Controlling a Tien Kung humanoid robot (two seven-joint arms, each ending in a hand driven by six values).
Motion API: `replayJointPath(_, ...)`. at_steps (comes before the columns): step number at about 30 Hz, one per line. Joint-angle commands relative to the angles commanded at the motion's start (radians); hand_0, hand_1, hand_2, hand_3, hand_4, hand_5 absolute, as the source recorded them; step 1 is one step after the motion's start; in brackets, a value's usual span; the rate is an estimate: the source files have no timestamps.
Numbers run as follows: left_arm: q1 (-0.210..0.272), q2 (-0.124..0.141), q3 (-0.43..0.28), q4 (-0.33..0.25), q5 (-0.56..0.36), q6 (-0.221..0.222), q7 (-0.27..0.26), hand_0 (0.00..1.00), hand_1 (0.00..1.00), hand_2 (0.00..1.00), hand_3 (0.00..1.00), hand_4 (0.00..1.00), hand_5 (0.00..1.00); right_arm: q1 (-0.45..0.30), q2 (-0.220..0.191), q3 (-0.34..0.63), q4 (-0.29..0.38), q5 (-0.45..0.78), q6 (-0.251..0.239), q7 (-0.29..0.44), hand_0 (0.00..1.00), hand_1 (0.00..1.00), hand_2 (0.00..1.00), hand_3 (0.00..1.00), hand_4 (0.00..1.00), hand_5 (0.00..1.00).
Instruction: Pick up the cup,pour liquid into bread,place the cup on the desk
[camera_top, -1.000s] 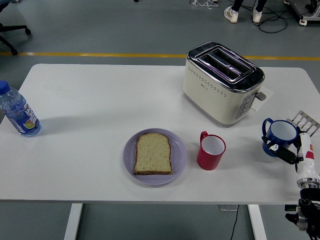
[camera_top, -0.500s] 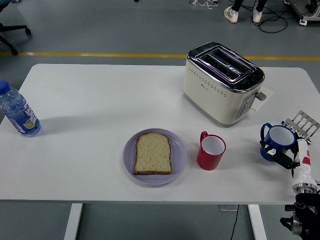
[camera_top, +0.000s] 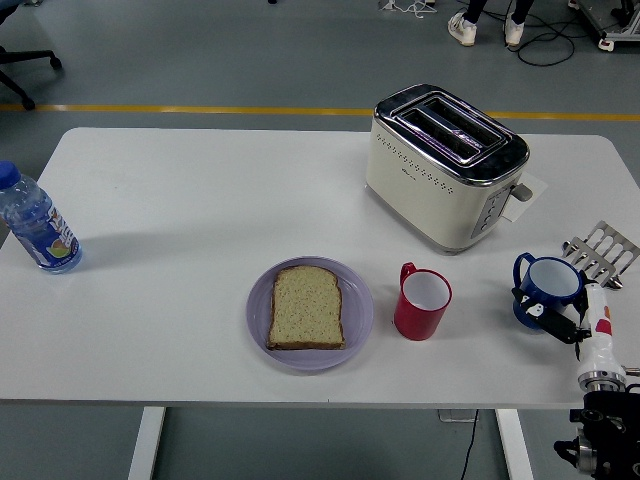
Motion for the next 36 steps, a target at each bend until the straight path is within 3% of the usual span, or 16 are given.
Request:
replayJointPath(1, 0.000, 0.000, 0.000, 0.000, 0.000, 0.000, 0.000, 0.644, 0.665, 0.687, 0.523, 0.245, 0.846, 0.000, 0.000, 0.000, -0.001, -0.001, 0.001, -0.002, 0.491, 0.426, 0.557, 0.611, 0.677, 0.002)
replayJointPath(6, 0.000, 0.000, 0.000, 0.000, 0.000, 0.000, 0.000, 0.644, 0.665, 0.687, 0.523, 0.245, 0.846, 0.001, 0.001, -0.002, -0.004, -0.009, 0.007, -0.007, 0.491, 0.426, 0.557, 0.611, 0.677, 0.002)
replayJointPath(7, 0.000, 0.000, 0.001, 0.000, 0.000, 0.000, 0.000, 0.644, 0.664, 0.688, 0.524, 0.245, 0.846, 0.001, 0.001, -0.002, -0.005, -0.010, 0.007, -0.007, 0.530, 0.460, 0.570, 0.715, 0.696, 0.003)
replayJointPath(18, 0.002, 0.000, 0.005, 0.001, -0.002, 0.000, 0.000, 0.644, 0.665, 0.688, 0.525, 0.245, 0.847, -0.001, -0.001, -0.002, -0.005, -0.017, 0.019, -0.002, 0.573, 0.498, 0.612, 0.780, 0.727, 0.035)
replayJointPath(19, 0.003, 0.000, 0.006, 0.001, -0.002, 0.000, 0.000, 0.644, 0.665, 0.689, 0.525, 0.246, 0.848, -0.001, -0.001, -0.001, -0.005, -0.019, 0.022, -0.003, 0.629, 0.541, 0.664, 0.831, 0.793, 0.089)
replayJointPath(24, 0.005, 0.000, 0.011, 0.001, -0.004, 0.000, 0.000, 0.644, 0.665, 0.689, 0.525, 0.246, 0.848, -0.004, -0.002, -0.002, -0.006, -0.025, 0.030, -0.010, 0.629, 0.541, 0.664, 0.831, 0.793, 0.089)
replayJointPath(25, 0.006, 0.000, 0.012, 0.002, -0.005, 0.000, 0.000, 0.644, 0.665, 0.690, 0.525, 0.246, 0.849, -0.005, -0.002, -0.001, -0.006, -0.030, 0.032, -0.013, 0.678, 0.586, 0.736, 0.931, 0.845, 0.098)
replayJointPath(36, 0.009, 0.000, 0.019, 0.001, -0.007, -0.001, 0.001, 0.644, 0.665, 0.689, 0.526, 0.246, 0.853, -0.009, -0.003, 0.015, -0.004, -0.051, 0.053, -0.002, 0.727, 0.635, 0.795, 0.991, 0.907, 0.104)
